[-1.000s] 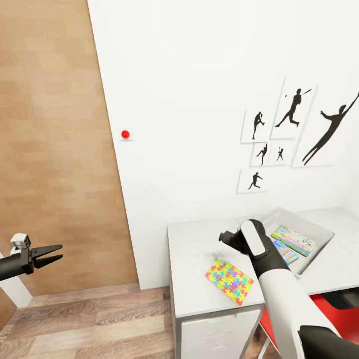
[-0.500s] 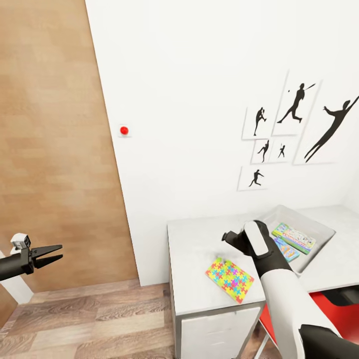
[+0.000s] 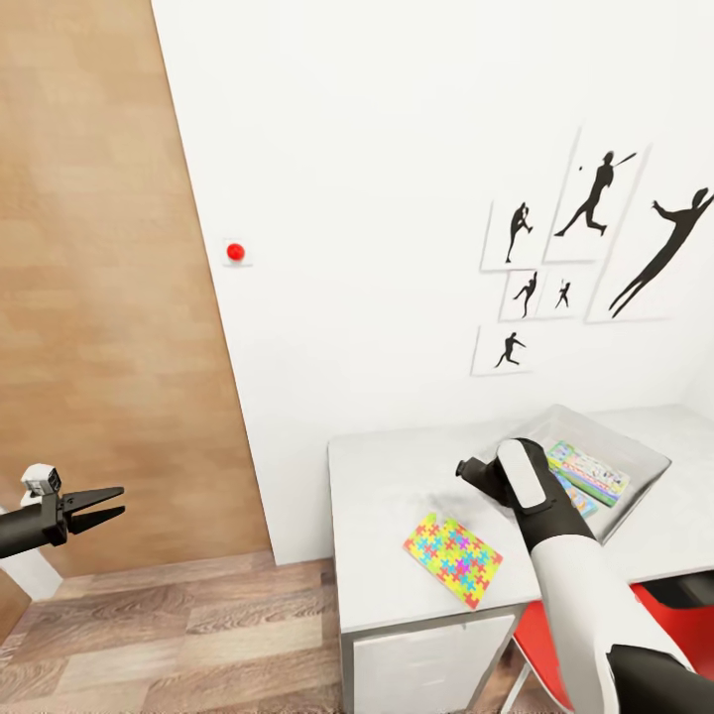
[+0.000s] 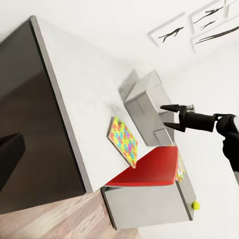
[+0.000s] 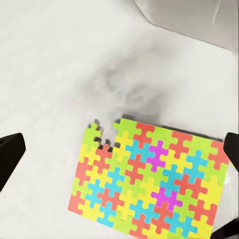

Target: Put all the toys in the child's room - the three board games (two on the bed and one on the table), the two jigsaw puzzles on the table, and the tennis ball on the table - inside the toy box on the table in the child's room.

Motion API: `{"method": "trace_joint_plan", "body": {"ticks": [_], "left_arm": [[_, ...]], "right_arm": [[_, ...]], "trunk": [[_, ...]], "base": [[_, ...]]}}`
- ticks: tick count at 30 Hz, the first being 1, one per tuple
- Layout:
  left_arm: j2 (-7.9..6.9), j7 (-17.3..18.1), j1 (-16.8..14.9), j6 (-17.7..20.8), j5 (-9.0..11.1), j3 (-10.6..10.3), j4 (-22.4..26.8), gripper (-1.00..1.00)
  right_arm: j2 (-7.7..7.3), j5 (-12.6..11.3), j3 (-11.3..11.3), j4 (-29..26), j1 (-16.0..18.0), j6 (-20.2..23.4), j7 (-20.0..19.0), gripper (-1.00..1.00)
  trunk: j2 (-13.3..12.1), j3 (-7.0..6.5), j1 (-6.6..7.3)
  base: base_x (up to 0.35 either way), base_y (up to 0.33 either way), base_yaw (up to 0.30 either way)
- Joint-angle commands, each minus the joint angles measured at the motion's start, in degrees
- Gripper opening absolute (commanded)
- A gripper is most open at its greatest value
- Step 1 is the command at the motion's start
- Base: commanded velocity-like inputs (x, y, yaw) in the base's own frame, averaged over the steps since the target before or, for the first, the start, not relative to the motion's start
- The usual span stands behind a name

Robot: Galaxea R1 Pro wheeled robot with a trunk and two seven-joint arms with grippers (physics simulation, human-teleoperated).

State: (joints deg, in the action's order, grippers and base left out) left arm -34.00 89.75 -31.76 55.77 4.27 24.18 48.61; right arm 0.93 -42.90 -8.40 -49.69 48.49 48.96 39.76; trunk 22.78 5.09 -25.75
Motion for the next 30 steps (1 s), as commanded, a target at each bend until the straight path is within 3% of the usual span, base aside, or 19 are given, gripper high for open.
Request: {"method": "trace_joint_plan", "body": {"ticks": [1, 7, 16, 30], "left_arm": [[-0.01, 0.25, -0.05, 0.6, -0.05, -0.01, 0.0, 1.0], [-0.01, 0.25, -0.05, 0.59, -0.05, -0.07, 0.0, 1.0], [-0.01, 0.25, -0.05, 0.63, -0.05, -0.1, 0.0, 1.0], [-0.01, 0.25, -0.05, 0.58, -0.05, -0.1, 0.0, 1.0]], "right_arm": [[-0.2, -0.67, -0.13, -0.07, 0.05, 0.01, 0.58, 1.0], [-1.02, -0.69, -0.13, -0.02, 0.03, -0.08, 0.58, 1.0], [-1.1, -0.54, -0.09, 4.14, 0.03, -1.52, 0.31, 1.0], [-1.19, -0.46, -0.08, 4.77, 0.03, -2.09, -0.06, 1.0]], "trunk": [[0.14, 0.23, -0.04], [0.14, 0.8, -0.04], [0.14, 1.65, -0.04], [0.14, 2.97, -0.04]], "base": [[0.004, -0.004, 0.0], [0.001, -0.001, 0.0], [0.0, 0.0, 0.0], [0.0, 0.0, 0.0]]}}
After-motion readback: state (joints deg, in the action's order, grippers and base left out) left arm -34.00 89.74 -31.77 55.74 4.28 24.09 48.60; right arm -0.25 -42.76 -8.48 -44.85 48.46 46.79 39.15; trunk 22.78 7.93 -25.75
